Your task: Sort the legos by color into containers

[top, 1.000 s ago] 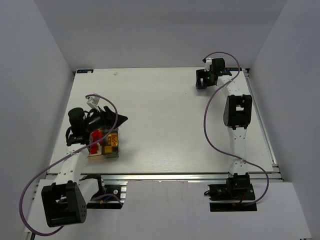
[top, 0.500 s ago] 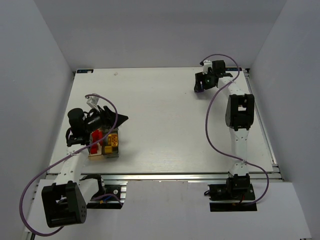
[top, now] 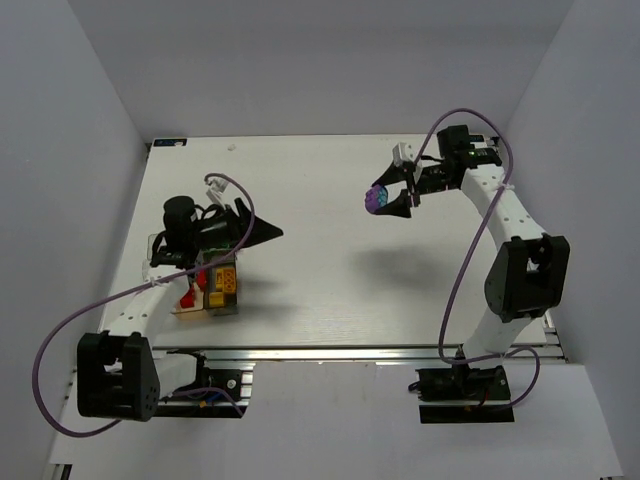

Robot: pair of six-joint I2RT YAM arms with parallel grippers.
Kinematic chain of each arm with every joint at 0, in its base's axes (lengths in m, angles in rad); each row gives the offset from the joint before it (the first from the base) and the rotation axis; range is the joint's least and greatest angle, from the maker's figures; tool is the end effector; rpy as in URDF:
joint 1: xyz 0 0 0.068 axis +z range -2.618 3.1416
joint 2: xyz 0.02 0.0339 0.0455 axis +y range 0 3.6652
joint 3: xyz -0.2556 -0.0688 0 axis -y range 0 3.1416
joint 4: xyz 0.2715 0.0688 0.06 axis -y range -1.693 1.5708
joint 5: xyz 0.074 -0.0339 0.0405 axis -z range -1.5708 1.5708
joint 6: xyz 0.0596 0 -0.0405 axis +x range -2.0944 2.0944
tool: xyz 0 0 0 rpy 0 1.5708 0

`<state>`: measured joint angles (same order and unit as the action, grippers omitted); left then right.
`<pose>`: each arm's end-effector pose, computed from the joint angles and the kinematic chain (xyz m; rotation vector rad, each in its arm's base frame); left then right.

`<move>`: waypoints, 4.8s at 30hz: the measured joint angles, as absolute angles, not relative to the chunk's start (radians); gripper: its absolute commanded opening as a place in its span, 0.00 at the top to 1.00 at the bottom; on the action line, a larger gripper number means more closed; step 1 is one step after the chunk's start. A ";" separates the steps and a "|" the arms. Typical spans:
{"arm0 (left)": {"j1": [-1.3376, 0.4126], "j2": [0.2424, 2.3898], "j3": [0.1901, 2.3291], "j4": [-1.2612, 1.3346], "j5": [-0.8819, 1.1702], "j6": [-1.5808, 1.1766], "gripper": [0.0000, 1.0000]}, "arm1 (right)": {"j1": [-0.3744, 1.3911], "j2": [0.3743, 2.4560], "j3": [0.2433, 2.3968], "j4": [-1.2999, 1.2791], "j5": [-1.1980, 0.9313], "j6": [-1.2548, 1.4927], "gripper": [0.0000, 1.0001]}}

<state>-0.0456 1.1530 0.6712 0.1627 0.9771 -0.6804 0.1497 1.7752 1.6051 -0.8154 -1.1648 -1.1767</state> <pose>0.2841 -0.0624 0.2408 0.0981 1.9849 -1.3979 0.3908 0.1143 0.2957 -1.5138 1.3056 0.8346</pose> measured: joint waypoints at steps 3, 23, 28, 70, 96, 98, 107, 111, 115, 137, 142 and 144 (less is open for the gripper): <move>-0.129 1.166 0.674 0.166 0.961 -0.720 0.02 | 0.199 1.724 1.549 -0.938 -1.219 -1.395 0.98; -0.529 1.352 0.702 0.322 0.763 -0.854 0.02 | 0.499 1.496 1.194 -0.464 -1.069 -0.978 1.00; -0.560 1.354 0.752 0.302 0.702 -0.834 0.04 | 0.541 1.501 1.194 -0.416 -1.011 -0.916 1.00; -0.348 1.079 0.875 -0.958 -0.884 -0.866 1.00 | 0.282 1.237 0.910 -0.078 -0.424 -0.200 1.00; 0.054 1.242 0.852 -0.781 -0.765 -0.696 1.00 | 0.027 1.087 0.767 -0.059 -0.652 -0.147 1.00; 0.074 1.283 0.852 -0.776 -0.759 -0.696 1.00 | 0.001 1.089 0.766 -0.056 -0.684 -0.148 1.00; 0.127 1.305 0.852 -0.742 -0.722 -0.698 0.29 | -0.113 1.114 0.753 -0.023 -0.772 -0.150 1.00; 0.130 1.304 0.852 -0.733 -0.706 -0.698 0.07 | -0.134 1.117 0.750 -0.019 -0.801 -0.150 1.00; 0.130 1.291 0.852 -0.733 -0.690 -0.700 0.05 | -0.150 1.117 0.743 -0.017 -0.830 -0.149 1.00; 0.096 0.947 0.498 0.324 0.704 -0.643 0.02 | -0.205 1.124 0.809 -0.072 -0.694 -0.057 0.11; 0.081 0.980 0.501 0.452 0.846 -0.591 0.02 | -0.234 1.126 0.823 -0.080 -0.649 -0.023 0.11; 0.076 0.983 0.502 0.492 0.867 -0.570 0.02 | -0.245 1.125 0.823 -0.079 -0.648 -0.008 0.11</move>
